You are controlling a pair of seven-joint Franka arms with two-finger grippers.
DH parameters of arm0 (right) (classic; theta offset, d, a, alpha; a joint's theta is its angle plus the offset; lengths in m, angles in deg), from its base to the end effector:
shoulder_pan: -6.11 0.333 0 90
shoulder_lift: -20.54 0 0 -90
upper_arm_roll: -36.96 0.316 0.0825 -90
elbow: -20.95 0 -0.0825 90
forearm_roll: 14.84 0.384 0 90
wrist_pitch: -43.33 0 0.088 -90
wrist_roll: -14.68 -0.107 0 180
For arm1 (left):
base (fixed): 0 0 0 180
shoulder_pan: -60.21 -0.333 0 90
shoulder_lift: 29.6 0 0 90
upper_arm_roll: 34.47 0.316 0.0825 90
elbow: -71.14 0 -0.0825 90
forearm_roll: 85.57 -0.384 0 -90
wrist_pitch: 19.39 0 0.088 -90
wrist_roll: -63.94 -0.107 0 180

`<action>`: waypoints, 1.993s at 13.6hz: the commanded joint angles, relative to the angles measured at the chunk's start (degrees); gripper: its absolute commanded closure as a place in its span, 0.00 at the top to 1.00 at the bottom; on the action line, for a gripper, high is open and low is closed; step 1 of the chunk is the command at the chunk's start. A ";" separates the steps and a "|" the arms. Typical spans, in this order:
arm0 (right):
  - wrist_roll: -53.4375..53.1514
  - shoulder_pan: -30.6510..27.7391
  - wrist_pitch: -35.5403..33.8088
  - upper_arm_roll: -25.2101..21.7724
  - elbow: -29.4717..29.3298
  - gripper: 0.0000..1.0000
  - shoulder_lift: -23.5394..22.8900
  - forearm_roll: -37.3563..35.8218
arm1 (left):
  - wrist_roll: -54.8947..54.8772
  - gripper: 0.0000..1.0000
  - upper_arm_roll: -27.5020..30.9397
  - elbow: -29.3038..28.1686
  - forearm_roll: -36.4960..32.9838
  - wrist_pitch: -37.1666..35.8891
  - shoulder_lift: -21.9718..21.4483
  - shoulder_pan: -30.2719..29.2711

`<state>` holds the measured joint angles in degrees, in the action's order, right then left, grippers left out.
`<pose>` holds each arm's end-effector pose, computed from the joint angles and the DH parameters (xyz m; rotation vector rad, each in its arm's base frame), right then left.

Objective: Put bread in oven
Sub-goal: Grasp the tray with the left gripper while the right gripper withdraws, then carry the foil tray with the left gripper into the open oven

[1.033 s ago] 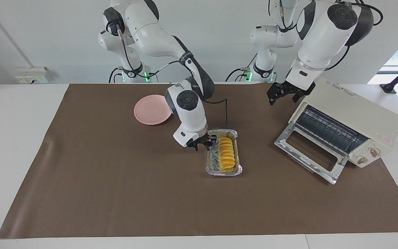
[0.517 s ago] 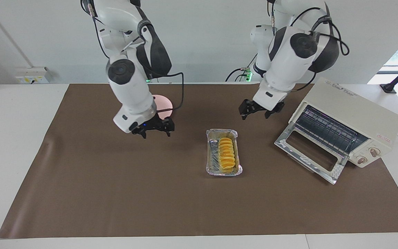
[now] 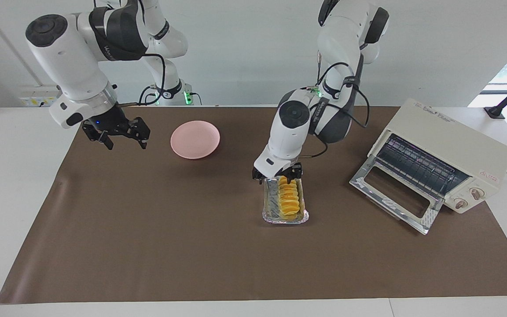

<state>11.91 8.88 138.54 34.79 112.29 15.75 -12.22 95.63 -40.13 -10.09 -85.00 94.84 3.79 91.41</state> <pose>0.5854 0.0115 0.5738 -3.0989 0.0655 0.0267 0.5782 -0.4179 0.3605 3.0891 -0.1082 -0.0605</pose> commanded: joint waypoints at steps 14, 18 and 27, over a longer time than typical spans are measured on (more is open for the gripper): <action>3.22 -4.08 -2.93 0.85 2.18 1.00 5.58 -3.32 | 7.95 0.00 5.81 8.95 2.07 -11.43 5.29 1.75; 3.13 -4.17 -3.54 0.76 2.53 1.00 5.75 -4.20 | 8.04 0.00 14.69 13.99 1.98 -23.67 4.15 1.93; 2.87 -4.26 -3.89 0.85 3.06 1.00 6.11 -3.94 | 7.25 0.00 30.71 8.04 -0.39 -29.24 -1.74 -1.74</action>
<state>13.66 5.40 134.73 34.91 114.07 20.77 -15.56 102.66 -9.89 2.03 -84.55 65.30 3.55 91.50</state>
